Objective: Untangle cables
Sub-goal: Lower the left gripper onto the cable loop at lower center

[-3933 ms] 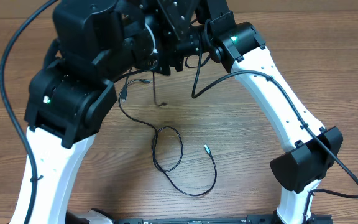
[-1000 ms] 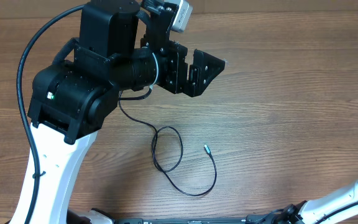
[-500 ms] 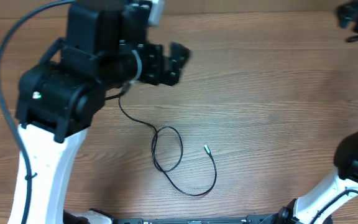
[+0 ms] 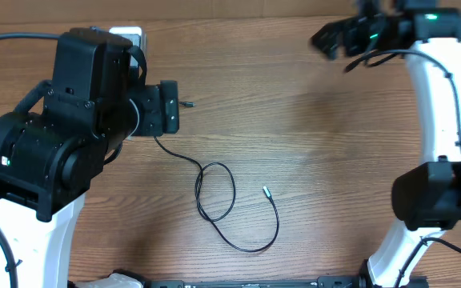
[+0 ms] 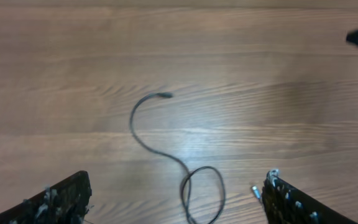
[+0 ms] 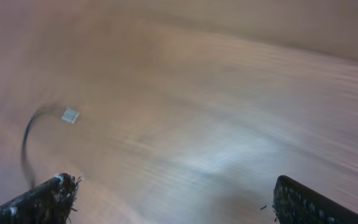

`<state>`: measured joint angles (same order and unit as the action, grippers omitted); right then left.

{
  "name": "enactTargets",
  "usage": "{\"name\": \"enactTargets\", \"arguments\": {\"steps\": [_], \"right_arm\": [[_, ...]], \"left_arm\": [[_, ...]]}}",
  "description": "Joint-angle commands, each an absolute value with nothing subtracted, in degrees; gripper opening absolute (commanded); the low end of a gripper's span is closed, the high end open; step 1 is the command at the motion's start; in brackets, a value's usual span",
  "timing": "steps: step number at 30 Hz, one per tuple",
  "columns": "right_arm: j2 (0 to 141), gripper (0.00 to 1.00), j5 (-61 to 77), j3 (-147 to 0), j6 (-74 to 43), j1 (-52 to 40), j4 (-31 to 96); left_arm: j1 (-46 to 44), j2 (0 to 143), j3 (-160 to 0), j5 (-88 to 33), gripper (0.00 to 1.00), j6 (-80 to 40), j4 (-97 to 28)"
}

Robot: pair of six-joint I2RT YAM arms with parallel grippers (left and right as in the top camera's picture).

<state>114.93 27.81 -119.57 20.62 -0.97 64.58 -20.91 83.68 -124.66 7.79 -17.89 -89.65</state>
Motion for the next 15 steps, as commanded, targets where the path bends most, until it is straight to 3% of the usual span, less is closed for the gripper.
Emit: {"name": "enactTargets", "arguments": {"steps": [1,8,15], "right_arm": [[114.98,1.0,28.38,-119.96,29.21,-4.12,67.02],[114.98,1.0,29.21,-119.96,30.15,-9.61,80.03],[114.98,1.0,29.76,-119.96,30.02,-14.96,86.17]], "left_arm": [[-20.88,83.18,-124.92,12.25,0.88,-21.58,-91.37],[-21.04,80.49,-122.23,12.19,0.87,-25.54,-93.62],[-21.04,71.16,-105.65,11.11,0.88,-27.92,-88.42]]}}
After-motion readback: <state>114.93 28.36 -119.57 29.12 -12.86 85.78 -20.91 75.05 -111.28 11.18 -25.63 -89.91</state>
